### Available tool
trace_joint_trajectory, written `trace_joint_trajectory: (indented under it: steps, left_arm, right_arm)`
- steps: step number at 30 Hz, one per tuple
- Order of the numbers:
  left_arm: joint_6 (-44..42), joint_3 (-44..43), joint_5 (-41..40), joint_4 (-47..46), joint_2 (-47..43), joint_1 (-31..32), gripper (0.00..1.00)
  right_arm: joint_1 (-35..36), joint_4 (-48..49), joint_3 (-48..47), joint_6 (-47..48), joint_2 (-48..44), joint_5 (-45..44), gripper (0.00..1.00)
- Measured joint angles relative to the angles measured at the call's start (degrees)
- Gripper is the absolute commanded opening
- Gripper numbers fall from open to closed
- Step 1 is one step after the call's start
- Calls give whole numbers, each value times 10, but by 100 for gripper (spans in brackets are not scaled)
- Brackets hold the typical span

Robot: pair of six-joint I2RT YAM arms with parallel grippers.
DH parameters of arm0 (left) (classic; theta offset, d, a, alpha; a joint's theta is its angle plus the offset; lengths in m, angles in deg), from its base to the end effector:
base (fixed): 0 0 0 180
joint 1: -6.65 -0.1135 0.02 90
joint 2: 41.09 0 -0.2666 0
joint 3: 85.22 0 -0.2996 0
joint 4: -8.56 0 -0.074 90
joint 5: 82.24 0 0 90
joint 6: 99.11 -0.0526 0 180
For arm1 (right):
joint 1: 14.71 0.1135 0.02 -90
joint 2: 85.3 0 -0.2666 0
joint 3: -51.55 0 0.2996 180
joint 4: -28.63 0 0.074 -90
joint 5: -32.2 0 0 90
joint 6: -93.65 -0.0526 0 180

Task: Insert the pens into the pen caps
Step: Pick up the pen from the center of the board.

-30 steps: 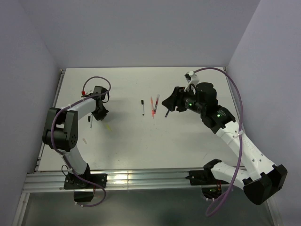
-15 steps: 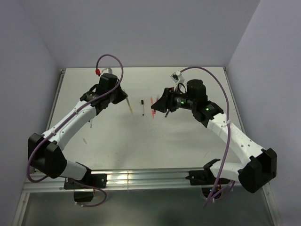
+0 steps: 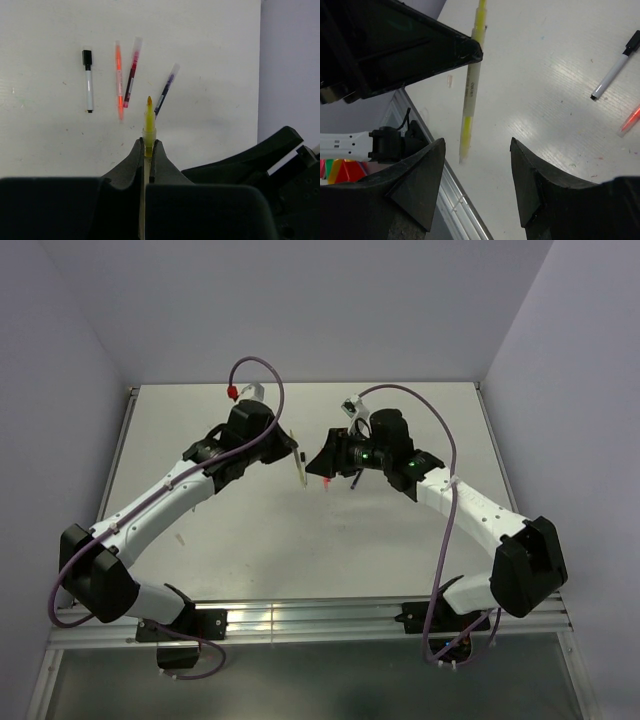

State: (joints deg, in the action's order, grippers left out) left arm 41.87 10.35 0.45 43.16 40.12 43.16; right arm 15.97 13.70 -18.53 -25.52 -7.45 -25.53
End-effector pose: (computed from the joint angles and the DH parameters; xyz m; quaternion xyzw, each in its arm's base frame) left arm 0.3143 -0.2243 0.3281 -0.1406 0.8594 -0.2976 0.3914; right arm 0.3039 0.2130 0.2879 -0.1645 0.7975 0.4660 0.3459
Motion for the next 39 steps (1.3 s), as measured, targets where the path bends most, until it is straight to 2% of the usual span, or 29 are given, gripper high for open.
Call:
trace_joint_trajectory:
  steps: [16,21,25,26,28,29,32,33,35,36,39]
  left_arm:
    - [21,0,1,-35,2,44,0]
    - [26,0,1,-49,12,49,0]
    - [30,0,1,-57,24,54,0]
    - [32,0,0,-59,27,56,0]
    - [33,0,-1,-62,30,58,0]
    - [33,0,-2,-62,30,59,0]
    - [34,0,-4,-64,31,60,2]
    - [35,0,-4,-65,32,60,13]
    - [37,-1,-7,-66,35,61,26]
    - [39,-1,-9,-65,36,61,37]
    - [42,-1,-17,-62,35,63,50]
  right_arm:
    - [7,7,-22,-19,44,-23,57]
    - [7,7,-22,-24,44,-26,49]
    - [8,7,-22,-24,44,-29,33]
    - [8,6,-22,-25,44,-29,23]
    - [8,-1,-22,-24,44,-37,13]
    - [7,-5,-22,-25,44,-41,2]
    - [7,-11,-24,-25,44,-50,0]
    - [7,-15,-25,-23,44,-54,0]
    - [7,-21,-27,-21,44,-60,0]
    - [7,-22,-27,-20,43,-63,0]
    - [8,-28,-27,-16,38,-75,0]
